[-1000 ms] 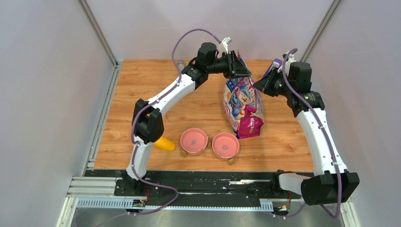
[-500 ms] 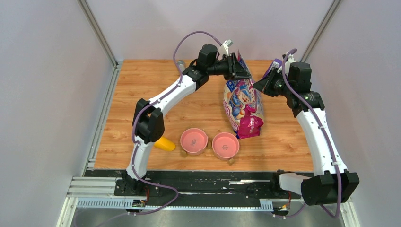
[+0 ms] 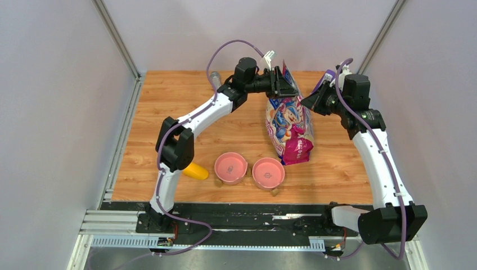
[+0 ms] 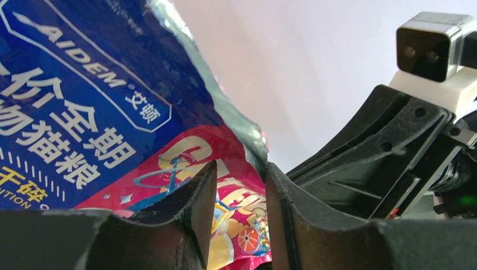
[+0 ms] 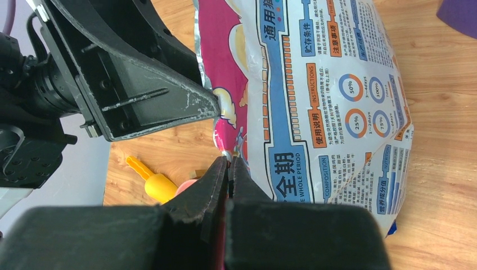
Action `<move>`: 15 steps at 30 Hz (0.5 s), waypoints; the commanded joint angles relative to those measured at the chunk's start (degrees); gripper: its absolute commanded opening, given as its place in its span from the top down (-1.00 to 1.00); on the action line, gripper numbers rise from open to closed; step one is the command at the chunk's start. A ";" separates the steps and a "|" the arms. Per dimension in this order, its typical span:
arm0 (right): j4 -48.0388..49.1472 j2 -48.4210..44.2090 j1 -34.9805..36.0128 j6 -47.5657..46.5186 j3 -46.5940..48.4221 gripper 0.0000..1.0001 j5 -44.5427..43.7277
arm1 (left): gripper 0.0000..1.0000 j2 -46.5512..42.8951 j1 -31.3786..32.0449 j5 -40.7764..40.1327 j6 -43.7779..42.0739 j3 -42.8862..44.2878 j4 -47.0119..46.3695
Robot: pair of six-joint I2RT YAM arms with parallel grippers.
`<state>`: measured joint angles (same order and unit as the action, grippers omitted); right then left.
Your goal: Serve the pet food
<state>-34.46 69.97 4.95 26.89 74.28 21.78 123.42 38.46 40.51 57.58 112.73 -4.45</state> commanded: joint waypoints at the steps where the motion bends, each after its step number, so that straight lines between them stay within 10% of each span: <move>1: -0.88 0.70 0.06 0.25 -0.80 1.00 -1.62 | 0.10 -4.32 0.65 1.26 -2.35 -2.96 -2.11; 15: -0.79 -0.07 0.03 -0.74 -1.39 1.00 0.78 | 0.31 -2.87 0.65 -0.40 1.60 -0.37 -1.72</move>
<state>-34.41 69.97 4.93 26.89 74.26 22.15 122.45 38.52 41.25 57.98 110.15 -6.68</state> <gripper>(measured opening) 0.007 0.339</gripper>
